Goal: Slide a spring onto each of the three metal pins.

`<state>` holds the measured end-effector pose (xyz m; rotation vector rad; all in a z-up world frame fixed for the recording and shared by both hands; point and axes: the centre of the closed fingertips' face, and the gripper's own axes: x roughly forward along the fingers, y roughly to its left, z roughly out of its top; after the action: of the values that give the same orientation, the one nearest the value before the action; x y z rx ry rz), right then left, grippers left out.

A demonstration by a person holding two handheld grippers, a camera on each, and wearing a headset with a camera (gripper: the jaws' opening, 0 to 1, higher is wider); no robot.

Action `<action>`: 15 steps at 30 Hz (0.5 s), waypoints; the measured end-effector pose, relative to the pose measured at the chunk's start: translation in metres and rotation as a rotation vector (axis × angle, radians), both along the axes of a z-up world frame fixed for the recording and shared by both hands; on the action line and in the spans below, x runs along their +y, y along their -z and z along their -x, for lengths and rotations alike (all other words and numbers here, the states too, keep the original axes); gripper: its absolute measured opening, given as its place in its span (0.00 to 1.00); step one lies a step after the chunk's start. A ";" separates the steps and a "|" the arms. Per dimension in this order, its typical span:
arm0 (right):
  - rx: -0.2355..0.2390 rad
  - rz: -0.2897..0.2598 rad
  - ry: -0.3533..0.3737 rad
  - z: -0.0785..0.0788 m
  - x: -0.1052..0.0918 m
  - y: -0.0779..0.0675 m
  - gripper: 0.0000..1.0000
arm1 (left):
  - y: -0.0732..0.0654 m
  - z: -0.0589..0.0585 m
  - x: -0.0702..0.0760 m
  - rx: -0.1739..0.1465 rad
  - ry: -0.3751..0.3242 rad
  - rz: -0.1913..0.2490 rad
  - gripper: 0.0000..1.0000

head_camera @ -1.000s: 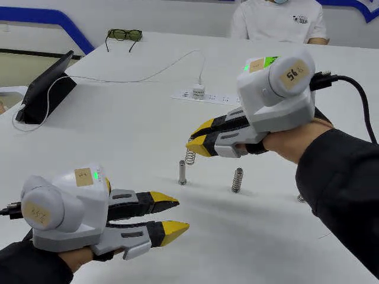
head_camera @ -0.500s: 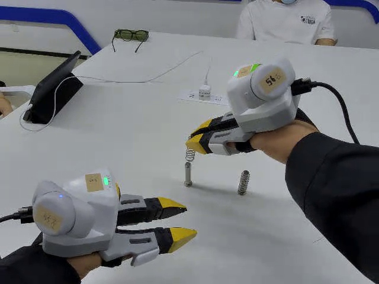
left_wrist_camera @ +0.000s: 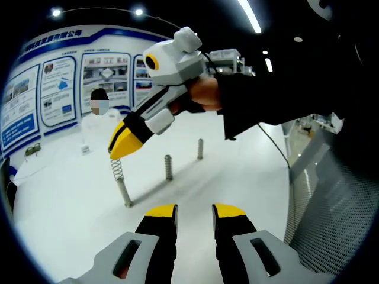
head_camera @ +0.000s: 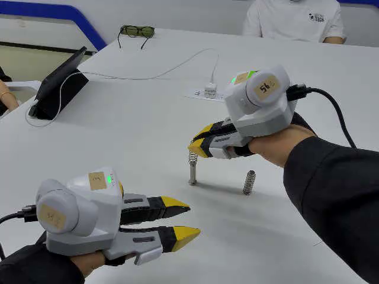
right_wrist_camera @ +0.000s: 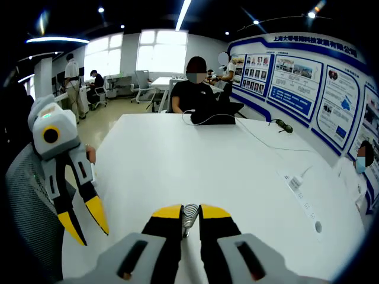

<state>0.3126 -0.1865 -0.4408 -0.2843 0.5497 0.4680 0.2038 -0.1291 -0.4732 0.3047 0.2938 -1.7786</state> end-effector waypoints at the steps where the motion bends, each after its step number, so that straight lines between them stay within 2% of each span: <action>1: 0.002 -0.005 -0.001 0.000 0.000 0.000 0.12 | 0.000 0.000 0.000 0.000 0.000 0.000 0.24; 9: 0.009 0.001 0.009 -0.003 0.000 0.009 0.12 | 0.001 -0.001 0.001 0.002 -0.007 0.000 0.24; 15: 0.035 0.002 0.017 -0.004 -0.001 0.024 0.12 | 0.001 -0.002 0.001 0.005 -0.011 -0.001 0.24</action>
<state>0.3161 -0.1871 -0.4645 -0.2738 0.5864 0.4567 0.2060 -0.1286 -0.4745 0.2985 0.2991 -1.7683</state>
